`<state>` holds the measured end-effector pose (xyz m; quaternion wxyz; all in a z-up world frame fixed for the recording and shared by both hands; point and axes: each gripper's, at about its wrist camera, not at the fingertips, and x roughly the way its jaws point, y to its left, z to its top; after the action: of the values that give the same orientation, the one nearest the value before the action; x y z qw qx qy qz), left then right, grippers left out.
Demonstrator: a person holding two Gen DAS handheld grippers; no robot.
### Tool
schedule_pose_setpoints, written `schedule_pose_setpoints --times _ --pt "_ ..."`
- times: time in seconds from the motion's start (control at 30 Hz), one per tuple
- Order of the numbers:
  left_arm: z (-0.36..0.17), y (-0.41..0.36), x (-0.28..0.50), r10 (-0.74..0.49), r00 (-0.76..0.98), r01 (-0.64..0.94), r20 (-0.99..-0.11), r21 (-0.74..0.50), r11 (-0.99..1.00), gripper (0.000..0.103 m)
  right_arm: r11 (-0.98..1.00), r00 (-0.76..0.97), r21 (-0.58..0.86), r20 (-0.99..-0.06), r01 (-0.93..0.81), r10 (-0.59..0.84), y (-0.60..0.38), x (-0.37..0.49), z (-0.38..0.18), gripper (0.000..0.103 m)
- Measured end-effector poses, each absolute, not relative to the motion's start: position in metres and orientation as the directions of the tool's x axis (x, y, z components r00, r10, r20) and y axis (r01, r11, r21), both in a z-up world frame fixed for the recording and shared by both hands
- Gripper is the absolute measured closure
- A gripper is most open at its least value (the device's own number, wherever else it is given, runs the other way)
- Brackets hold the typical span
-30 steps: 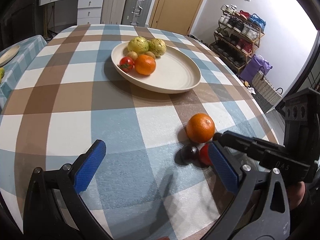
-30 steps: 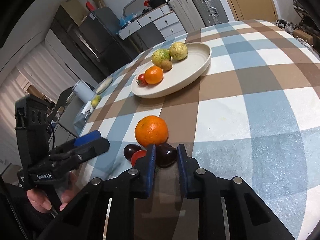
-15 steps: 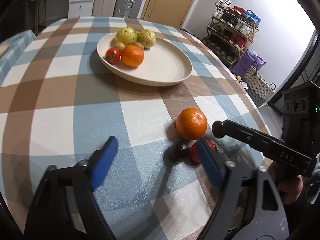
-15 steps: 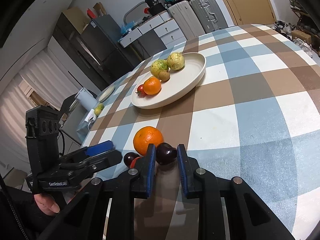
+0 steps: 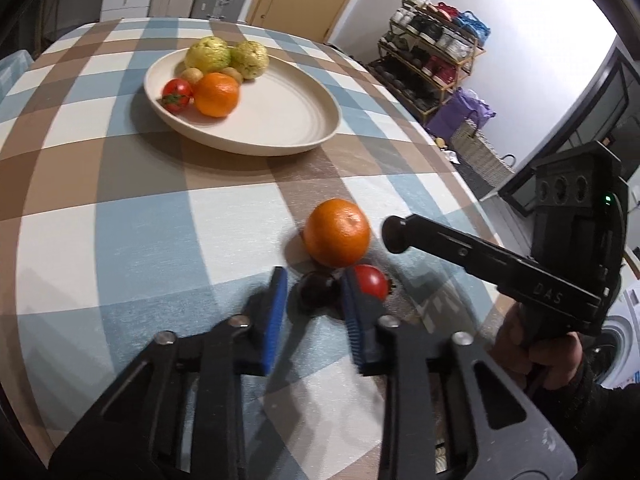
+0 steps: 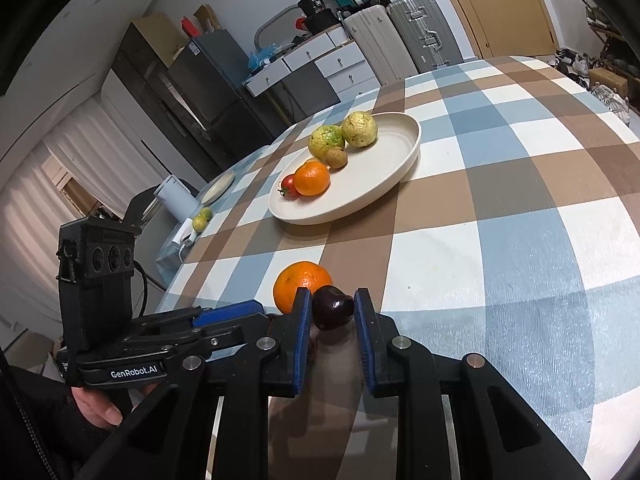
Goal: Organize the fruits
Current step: 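Grasp the second dark plum with the left gripper while the right gripper holds its plum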
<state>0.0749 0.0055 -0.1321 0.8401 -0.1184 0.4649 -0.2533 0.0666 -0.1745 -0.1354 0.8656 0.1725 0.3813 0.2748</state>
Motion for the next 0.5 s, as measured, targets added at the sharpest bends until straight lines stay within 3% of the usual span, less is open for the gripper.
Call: schedule_pose_setpoints --times 0.4,0.5 --pt "-0.137 0.015 0.081 -0.586 0.411 0.288 -0.698 -0.511 0.81 0.086 0.787 0.561 0.505 -0.558 -0.355 0.611 -0.174 0.071 -0.129 0.081" --pt "-0.131 0.017 0.082 -0.567 0.434 0.293 -0.7 -0.485 0.824 0.091 0.787 0.567 0.505 -0.553 -0.354 0.61 -0.175 0.074 -0.127 0.081"
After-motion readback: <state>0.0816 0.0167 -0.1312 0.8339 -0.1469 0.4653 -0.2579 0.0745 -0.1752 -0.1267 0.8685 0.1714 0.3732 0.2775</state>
